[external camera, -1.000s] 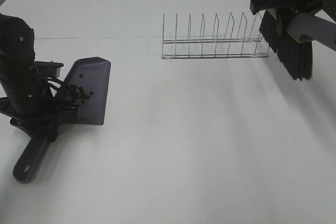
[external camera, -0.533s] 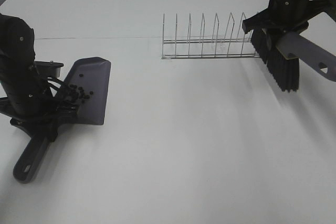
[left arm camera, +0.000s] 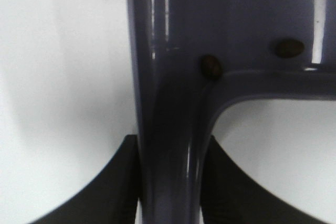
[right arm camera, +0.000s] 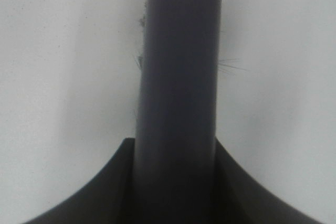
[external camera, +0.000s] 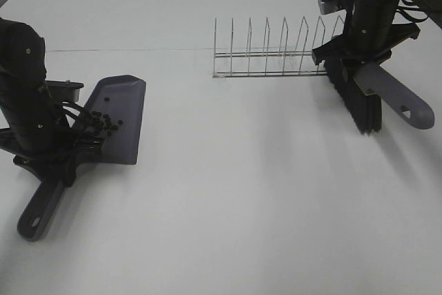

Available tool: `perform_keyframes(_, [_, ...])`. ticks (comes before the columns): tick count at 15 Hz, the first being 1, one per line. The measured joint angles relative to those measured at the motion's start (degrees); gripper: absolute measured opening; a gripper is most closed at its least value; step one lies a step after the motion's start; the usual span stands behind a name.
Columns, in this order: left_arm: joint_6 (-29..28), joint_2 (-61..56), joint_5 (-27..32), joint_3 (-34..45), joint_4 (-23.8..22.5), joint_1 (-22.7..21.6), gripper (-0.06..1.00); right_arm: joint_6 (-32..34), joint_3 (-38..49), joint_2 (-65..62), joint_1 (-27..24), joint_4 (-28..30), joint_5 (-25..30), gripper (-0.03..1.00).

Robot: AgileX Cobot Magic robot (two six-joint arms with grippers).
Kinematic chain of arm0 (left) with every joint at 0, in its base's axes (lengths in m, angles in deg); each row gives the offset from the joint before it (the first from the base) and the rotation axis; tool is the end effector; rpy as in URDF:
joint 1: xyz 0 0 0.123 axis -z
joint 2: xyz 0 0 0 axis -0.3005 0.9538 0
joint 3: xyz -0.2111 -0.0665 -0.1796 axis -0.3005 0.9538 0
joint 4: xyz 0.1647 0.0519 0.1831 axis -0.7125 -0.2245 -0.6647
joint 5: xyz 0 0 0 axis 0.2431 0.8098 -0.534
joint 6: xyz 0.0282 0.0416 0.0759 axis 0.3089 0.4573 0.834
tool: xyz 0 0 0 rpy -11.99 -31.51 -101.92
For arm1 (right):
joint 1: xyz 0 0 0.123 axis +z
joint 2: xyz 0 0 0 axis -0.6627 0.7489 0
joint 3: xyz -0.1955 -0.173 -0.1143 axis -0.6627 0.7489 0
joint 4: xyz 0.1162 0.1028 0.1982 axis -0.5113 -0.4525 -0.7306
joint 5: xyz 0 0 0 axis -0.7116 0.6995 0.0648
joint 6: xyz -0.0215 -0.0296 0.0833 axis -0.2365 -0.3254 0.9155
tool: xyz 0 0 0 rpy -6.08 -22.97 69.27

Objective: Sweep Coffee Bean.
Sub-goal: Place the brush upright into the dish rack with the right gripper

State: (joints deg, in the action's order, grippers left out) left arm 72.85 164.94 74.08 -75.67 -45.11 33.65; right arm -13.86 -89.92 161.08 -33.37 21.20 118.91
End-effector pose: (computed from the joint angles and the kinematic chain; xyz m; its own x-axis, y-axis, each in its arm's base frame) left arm 0.3336 -0.0973 0.0927 -0.9975 0.0483 0.0521 0.0486 0.9988 0.0058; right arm 0.4676 0.0470 0.1469 -0.9588 -0.1420 -0.2461 -0.0902 0.9735 -0.2101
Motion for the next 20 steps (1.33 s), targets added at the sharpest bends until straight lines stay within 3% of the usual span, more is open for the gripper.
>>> perform_keyframes(8, [0.0, 0.0, 0.0, 0.0, 0.06, 0.0, 0.27, 0.0, -5.5, 0.46, 0.0, -2.29, 1.49, 0.29])
perform_keyframes(16, [0.11, 0.0, 0.0, 0.0, 0.06, 0.0, 0.27, 0.0, -7.45, 3.15, 0.06, -0.92, 3.09, 0.29])
perform_keyframes(20, [0.11, 0.0, 0.0, 0.0, 0.11, 0.0, 0.27, 0.52, -7.45, 3.78, -0.46, -0.34, -2.29, 0.29])
